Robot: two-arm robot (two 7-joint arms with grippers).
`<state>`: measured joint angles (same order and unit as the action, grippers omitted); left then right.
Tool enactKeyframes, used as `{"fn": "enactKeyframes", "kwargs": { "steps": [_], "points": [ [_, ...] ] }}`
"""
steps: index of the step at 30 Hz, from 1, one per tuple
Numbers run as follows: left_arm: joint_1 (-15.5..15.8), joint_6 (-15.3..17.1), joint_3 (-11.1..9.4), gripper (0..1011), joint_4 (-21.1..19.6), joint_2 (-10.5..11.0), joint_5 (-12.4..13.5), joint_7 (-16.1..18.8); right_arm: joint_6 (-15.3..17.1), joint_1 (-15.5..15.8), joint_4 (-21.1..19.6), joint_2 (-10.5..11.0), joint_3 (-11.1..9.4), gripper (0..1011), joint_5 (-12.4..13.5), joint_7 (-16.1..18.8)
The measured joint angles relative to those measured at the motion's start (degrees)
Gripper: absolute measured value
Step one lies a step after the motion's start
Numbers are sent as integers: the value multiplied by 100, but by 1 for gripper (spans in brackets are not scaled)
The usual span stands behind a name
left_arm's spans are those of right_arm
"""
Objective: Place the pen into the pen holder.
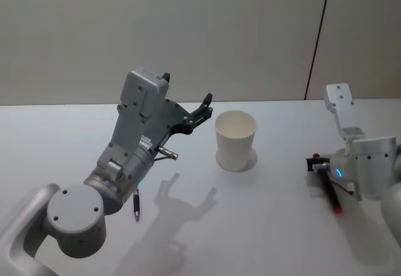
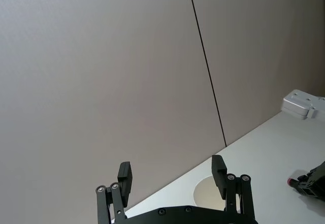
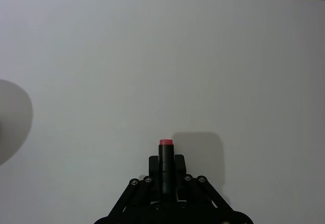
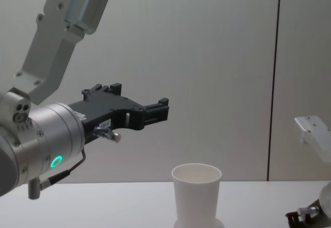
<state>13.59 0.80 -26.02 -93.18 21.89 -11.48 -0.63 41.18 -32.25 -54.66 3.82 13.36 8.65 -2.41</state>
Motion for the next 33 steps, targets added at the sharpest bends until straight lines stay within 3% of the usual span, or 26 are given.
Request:
{"fn": "enactKeyframes", "kwargs": {
  "steps": [14,33],
  "points": [
    [0,0,0,1003,0,0,0,0,-161,-39,107,-30,-35,159,-21,23],
    [0,0,0,1003,0,0,0,0,-962,378,-796,135,-159,159,88,416]
  ]
}}
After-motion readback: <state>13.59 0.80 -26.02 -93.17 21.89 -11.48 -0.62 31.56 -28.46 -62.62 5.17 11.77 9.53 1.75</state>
